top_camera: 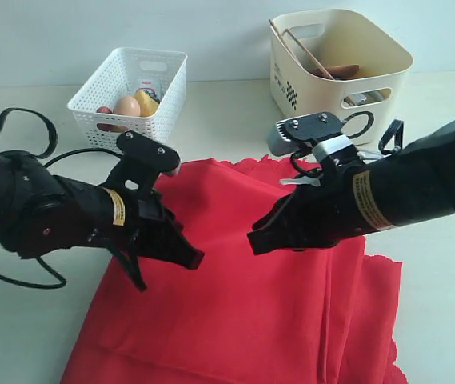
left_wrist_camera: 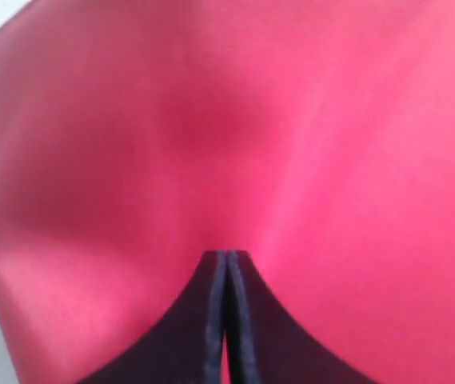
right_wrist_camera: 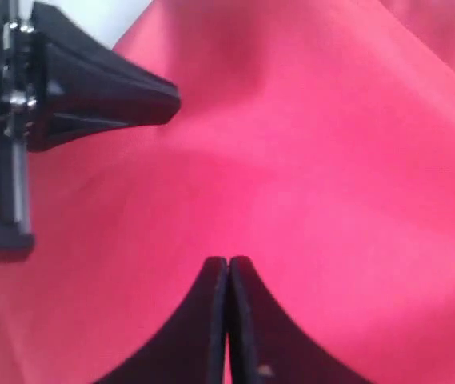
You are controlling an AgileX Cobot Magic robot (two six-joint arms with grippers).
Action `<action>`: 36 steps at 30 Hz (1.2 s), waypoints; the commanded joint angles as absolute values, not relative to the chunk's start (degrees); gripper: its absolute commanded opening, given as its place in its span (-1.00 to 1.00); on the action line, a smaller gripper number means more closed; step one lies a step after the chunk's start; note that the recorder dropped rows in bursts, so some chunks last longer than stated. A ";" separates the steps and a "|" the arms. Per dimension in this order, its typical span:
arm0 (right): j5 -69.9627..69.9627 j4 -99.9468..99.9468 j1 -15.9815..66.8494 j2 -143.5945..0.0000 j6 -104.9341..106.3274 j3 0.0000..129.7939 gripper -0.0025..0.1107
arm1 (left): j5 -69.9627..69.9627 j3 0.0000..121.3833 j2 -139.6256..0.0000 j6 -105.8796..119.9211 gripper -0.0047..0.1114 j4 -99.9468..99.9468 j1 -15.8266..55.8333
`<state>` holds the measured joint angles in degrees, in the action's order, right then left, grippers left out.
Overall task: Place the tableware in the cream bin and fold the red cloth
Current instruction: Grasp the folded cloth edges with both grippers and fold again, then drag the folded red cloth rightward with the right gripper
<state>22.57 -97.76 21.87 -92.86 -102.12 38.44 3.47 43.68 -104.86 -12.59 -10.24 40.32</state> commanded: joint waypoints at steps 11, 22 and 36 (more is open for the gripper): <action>20.68 -99.95 21.99 -97.51 -104.08 40.54 -0.96 | 1.08 49.30 -108.83 -15.14 -0.90 -9.67 25.05; 17.95 -99.95 21.99 -109.21 -105.62 48.76 -0.96 | -2.91 48.46 -94.13 -14.76 -0.90 -9.88 22.37; 3.39 -99.95 18.10 -113.81 -104.97 42.96 -0.96 | 4.94 42.65 -91.07 -13.63 -0.90 -9.88 18.78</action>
